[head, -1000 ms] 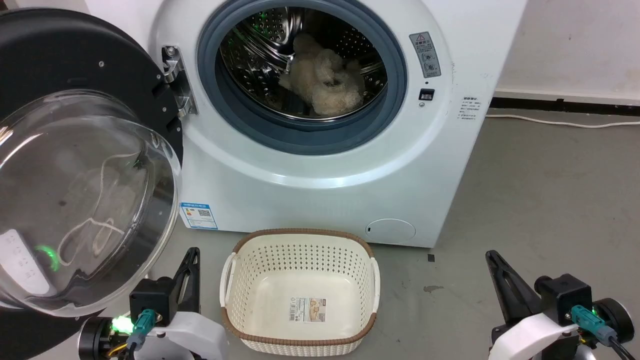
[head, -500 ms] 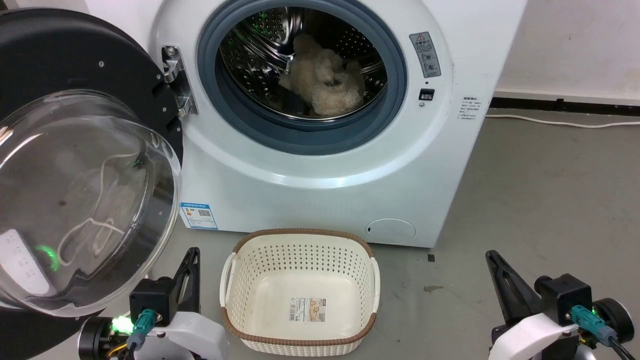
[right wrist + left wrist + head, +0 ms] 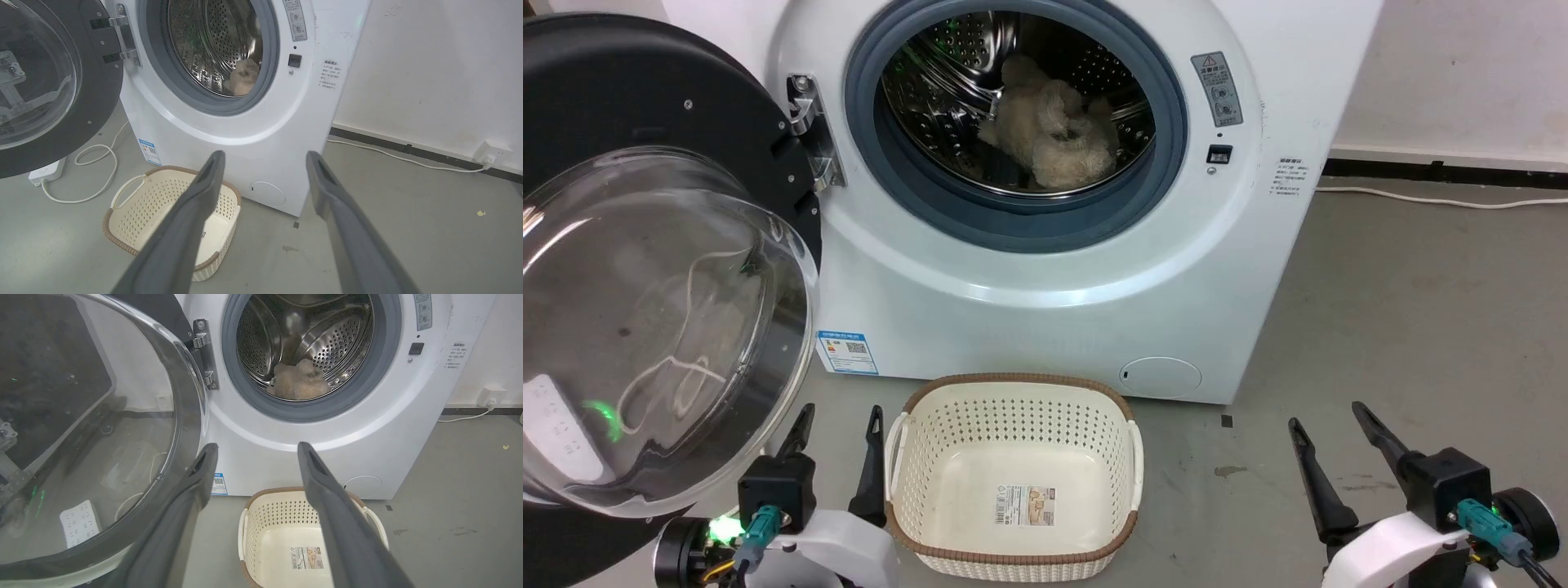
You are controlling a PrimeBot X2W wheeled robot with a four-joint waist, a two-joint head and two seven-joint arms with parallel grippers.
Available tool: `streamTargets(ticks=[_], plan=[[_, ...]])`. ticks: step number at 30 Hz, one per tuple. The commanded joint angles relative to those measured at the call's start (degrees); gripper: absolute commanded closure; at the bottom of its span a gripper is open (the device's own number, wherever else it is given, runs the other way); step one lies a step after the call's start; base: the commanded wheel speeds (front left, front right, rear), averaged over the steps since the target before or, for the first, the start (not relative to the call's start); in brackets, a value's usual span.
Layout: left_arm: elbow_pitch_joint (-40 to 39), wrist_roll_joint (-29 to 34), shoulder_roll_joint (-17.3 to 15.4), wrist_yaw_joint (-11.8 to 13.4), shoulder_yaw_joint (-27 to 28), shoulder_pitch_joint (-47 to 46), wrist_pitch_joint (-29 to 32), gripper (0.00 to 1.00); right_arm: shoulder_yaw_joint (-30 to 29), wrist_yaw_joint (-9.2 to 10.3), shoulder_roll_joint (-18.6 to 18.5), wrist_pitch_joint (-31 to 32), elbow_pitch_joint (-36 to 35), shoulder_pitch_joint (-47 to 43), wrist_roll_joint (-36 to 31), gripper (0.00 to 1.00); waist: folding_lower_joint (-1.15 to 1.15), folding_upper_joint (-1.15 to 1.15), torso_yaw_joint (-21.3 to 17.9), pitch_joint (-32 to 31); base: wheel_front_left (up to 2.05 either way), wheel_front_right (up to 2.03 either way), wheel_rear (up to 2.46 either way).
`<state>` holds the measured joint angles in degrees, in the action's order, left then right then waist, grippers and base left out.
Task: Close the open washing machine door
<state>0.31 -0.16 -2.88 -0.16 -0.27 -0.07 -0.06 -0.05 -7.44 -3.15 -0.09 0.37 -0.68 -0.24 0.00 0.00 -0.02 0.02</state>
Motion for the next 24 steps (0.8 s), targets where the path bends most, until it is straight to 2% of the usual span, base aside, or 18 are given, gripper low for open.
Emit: streamTargets(ticks=[1, 12, 24], plan=[[0.14, 0.06, 0.0, 0.03, -0.29, -0.14, -0.51, 0.0, -0.31, 0.0, -0.01, -0.44, 0.02, -0.22, 0.55, 0.0, 0.0, 0.0, 0.0, 0.01, 0.0, 0.0, 0.0], [0.49, -0.06, -0.15, 0.14, -1.26, -0.25, -1.83, 0.0, -0.79, -0.01, -0.14, -1.8, -0.02, -0.85, 0.99, 0.0, 0.0, 0.0, 0.87, -0.19, 0.0, 0.0, 0.0], [0.83, -0.1, -0.73, 0.08, -2.64, 0.06, -3.5, 0.0, 0.33, -0.01, -0.68, -3.48, 0.18, -1.68, 1.32, 0.0, 0.0, 0.0, 5.54, -0.82, 0.0, 0.0, 0.0]])
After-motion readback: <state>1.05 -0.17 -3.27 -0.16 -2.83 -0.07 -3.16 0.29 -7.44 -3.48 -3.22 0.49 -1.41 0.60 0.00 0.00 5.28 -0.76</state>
